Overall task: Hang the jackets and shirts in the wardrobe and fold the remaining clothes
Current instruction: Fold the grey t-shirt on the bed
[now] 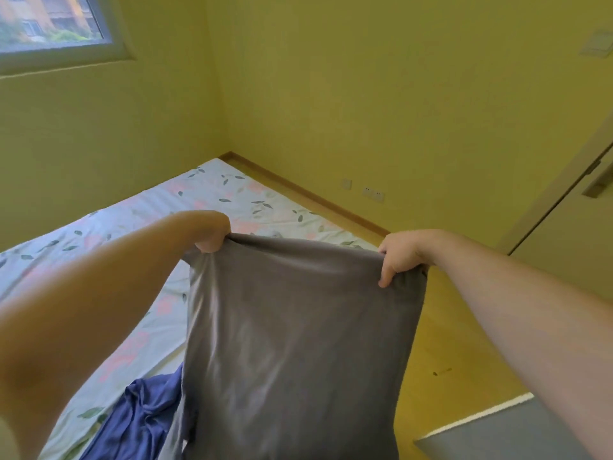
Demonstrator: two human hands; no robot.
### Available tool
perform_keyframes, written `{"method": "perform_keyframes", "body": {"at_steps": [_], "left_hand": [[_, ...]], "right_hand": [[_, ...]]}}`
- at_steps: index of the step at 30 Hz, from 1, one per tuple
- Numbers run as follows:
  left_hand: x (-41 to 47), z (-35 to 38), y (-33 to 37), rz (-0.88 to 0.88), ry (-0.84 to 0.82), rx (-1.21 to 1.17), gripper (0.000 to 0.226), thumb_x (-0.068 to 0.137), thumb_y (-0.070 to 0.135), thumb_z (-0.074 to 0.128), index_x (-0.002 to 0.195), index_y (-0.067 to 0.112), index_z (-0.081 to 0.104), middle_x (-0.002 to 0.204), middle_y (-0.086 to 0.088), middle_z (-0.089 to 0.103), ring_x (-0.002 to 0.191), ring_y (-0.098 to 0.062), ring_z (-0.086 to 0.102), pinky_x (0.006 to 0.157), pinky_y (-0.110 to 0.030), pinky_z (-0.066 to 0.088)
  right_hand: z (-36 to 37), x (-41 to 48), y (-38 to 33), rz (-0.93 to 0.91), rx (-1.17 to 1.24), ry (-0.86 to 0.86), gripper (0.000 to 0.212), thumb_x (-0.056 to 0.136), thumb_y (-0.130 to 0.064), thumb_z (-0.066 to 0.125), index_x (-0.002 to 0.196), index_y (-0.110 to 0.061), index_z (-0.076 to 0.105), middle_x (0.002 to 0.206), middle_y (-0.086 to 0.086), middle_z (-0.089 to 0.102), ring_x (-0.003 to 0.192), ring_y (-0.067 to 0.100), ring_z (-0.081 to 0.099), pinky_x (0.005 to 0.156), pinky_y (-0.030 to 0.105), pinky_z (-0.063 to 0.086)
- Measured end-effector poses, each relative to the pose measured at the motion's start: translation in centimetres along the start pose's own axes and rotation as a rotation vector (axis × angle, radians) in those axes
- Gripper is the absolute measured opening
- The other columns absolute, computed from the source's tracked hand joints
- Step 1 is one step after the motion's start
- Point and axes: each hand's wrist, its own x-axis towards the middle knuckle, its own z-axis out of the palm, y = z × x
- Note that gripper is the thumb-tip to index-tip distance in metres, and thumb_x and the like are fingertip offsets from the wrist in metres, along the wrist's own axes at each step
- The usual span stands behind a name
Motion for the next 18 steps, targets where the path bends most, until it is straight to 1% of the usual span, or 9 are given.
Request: {"method": "perform_keyframes", "body": {"at_steps": [2, 5, 7, 8, 10, 11, 14, 16, 18], "left_hand": [[3.5, 0.0, -0.8, -0.034, 0.091, -0.112, 0.022, 0.092, 0.007, 0.048, 0.101, 0.010, 0.068, 0.093, -0.005, 0.065, 0.082, -0.024, 0.062, 0.068, -0.032, 0.050], [8.4, -0.5, -2.0, -0.103, 0.231, -0.262, 0.013, 0.083, 0.006, 0.053, 0.089, 0.013, 0.063, 0.083, -0.005, 0.062, 0.072, -0.023, 0.061, 0.050, -0.029, 0.044], [11.4, -0.9, -2.9, -0.158, 0.374, -0.381, 0.011, 0.082, 0.006, 0.055, 0.091, 0.014, 0.056, 0.083, -0.006, 0.057, 0.069, -0.024, 0.054, 0.050, -0.029, 0.037], [12.7, -1.4, -3.4, -0.192, 0.449, -0.446, 0.013, 0.083, 0.006, 0.054, 0.093, 0.013, 0.052, 0.083, -0.008, 0.054, 0.067, -0.025, 0.051, 0.049, -0.030, 0.035], [14.9, -2.9, -4.6, -0.255, 0.605, -0.561, 0.016, 0.083, 0.000, 0.051, 0.095, 0.010, 0.047, 0.085, -0.013, 0.054, 0.065, -0.031, 0.050, 0.049, -0.031, 0.035], [15.7, -3.9, -5.2, -0.285, 0.679, -0.605, 0.017, 0.083, -0.003, 0.049, 0.097, 0.008, 0.047, 0.088, -0.018, 0.056, 0.070, -0.037, 0.055, 0.051, -0.035, 0.039], [17.0, -6.6, -6.8, -0.338, 0.870, -0.719, 0.020, 0.086, -0.005, 0.047, 0.103, 0.005, 0.053, 0.100, -0.025, 0.059, 0.089, -0.048, 0.059, 0.065, -0.046, 0.043], [17.2, -7.0, -7.4, -0.328, 0.977, -0.752, 0.019, 0.086, -0.004, 0.048, 0.101, 0.006, 0.054, 0.107, -0.023, 0.056, 0.086, -0.046, 0.057, 0.066, -0.047, 0.042], [17.3, -6.1, -7.5, -0.296, 1.058, -0.736, 0.018, 0.085, -0.005, 0.050, 0.098, 0.008, 0.054, 0.111, -0.019, 0.053, 0.078, -0.042, 0.055, 0.061, -0.049, 0.045]], "right_hand": [[-1.0, 3.4, -0.4, -0.041, -0.116, 0.208, 0.023, 0.083, -0.038, 0.076, 0.090, -0.017, 0.071, 0.092, 0.001, 0.070, 0.088, 0.026, 0.069, 0.074, 0.035, 0.058], [-2.5, 8.3, -0.9, -0.006, -0.089, 0.405, 0.025, 0.091, -0.041, 0.064, 0.078, -0.020, 0.063, 0.084, 0.004, 0.064, 0.080, 0.030, 0.062, 0.056, 0.029, 0.041], [-3.8, 11.1, -1.1, 0.042, -0.027, 0.547, 0.024, 0.096, -0.036, 0.057, 0.077, -0.021, 0.057, 0.090, 0.006, 0.065, 0.075, 0.029, 0.058, 0.054, 0.028, 0.036], [-4.7, 12.3, -1.4, 0.057, -0.024, 0.632, 0.023, 0.097, -0.033, 0.055, 0.080, -0.019, 0.057, 0.096, 0.008, 0.065, 0.077, 0.029, 0.057, 0.057, 0.028, 0.039], [-6.8, 13.8, -1.8, 0.065, -0.061, 0.806, 0.015, 0.097, -0.029, 0.055, 0.093, -0.018, 0.064, 0.108, 0.012, 0.060, 0.092, 0.035, 0.058, 0.069, 0.034, 0.044], [-7.9, 14.3, -2.1, 0.060, -0.087, 0.884, 0.016, 0.097, -0.028, 0.055, 0.100, -0.017, 0.066, 0.111, 0.014, 0.057, 0.099, 0.038, 0.057, 0.073, 0.038, 0.044], [-10.7, 15.1, -2.8, 0.028, -0.131, 1.085, 0.015, 0.095, -0.023, 0.057, 0.103, -0.012, 0.065, 0.110, 0.015, 0.052, 0.102, 0.040, 0.053, 0.071, 0.040, 0.039], [-11.8, 15.4, -3.2, -0.005, -0.148, 1.172, 0.013, 0.093, -0.018, 0.060, 0.102, -0.009, 0.060, 0.109, 0.016, 0.050, 0.100, 0.040, 0.051, 0.069, 0.039, 0.034], [-11.8, 15.7, -3.3, -0.049, -0.186, 1.199, 0.016, 0.092, -0.017, 0.061, 0.103, -0.007, 0.057, 0.110, 0.018, 0.050, 0.099, 0.040, 0.050, 0.070, 0.039, 0.031]]}}
